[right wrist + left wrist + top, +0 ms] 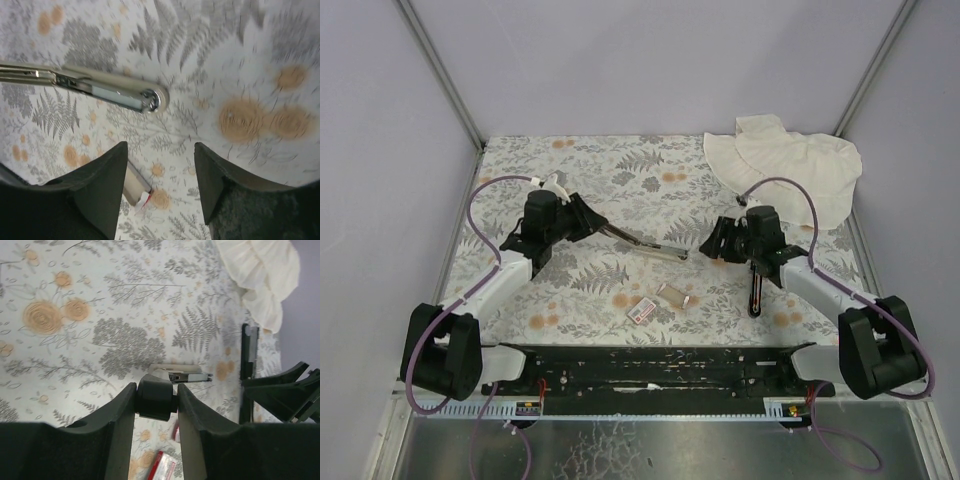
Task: Load the staples into the stapler
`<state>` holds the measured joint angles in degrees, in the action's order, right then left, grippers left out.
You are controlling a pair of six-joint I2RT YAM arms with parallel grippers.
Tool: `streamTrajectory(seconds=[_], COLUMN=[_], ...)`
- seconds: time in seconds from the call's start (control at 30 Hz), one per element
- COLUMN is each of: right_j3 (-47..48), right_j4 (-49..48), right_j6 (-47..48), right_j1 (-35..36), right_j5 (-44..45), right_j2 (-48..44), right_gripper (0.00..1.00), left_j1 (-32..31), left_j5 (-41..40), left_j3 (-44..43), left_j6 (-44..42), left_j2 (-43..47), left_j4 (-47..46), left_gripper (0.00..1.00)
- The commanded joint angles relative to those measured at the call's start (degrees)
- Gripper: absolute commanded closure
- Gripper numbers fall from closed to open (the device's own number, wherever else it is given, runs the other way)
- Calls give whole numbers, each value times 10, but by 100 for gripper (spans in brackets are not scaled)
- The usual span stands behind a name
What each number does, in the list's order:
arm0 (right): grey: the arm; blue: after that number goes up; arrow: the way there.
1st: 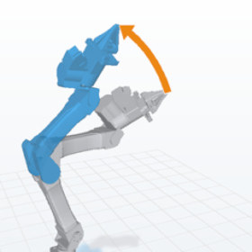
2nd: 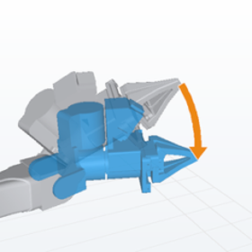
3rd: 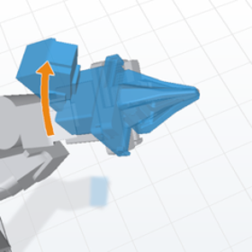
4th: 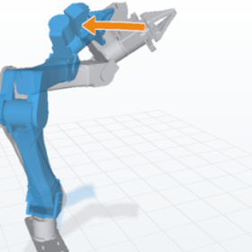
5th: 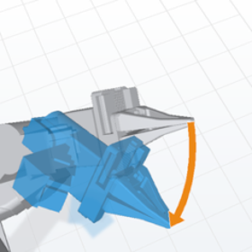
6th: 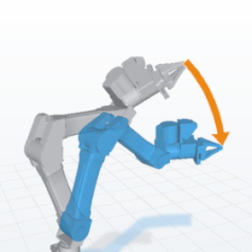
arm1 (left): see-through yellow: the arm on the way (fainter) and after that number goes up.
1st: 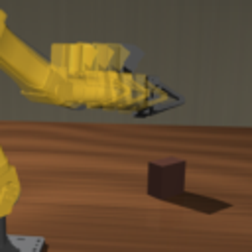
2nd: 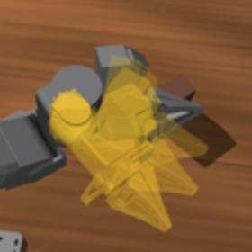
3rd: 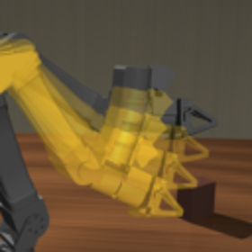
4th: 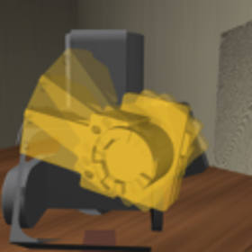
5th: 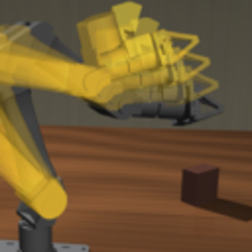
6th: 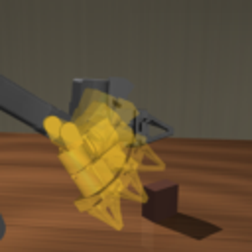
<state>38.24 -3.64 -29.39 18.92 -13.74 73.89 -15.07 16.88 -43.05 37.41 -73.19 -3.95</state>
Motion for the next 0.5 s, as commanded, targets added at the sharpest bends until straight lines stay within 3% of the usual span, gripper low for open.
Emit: streamTrajectory(seconds=[0.0,0.13,0.47], right_j3=[-23,-24,-17], right_j4=[-41,-77,-146], right_j6=[-104,-121,-139], right_j1=[-5,-6,-4], right_j5=[-100,-142,-194], right_j2=[22,58,131], right_gripper=[42,48,46], left_j1=[0,0,-2], left_j5=[-32,-38,-42], left_j3=[-6,3,21], left_j6=[-27,-34,-35], left_j2=[23,36,51], left_j4=[23,33,42], left_gripper=[100,100,100])
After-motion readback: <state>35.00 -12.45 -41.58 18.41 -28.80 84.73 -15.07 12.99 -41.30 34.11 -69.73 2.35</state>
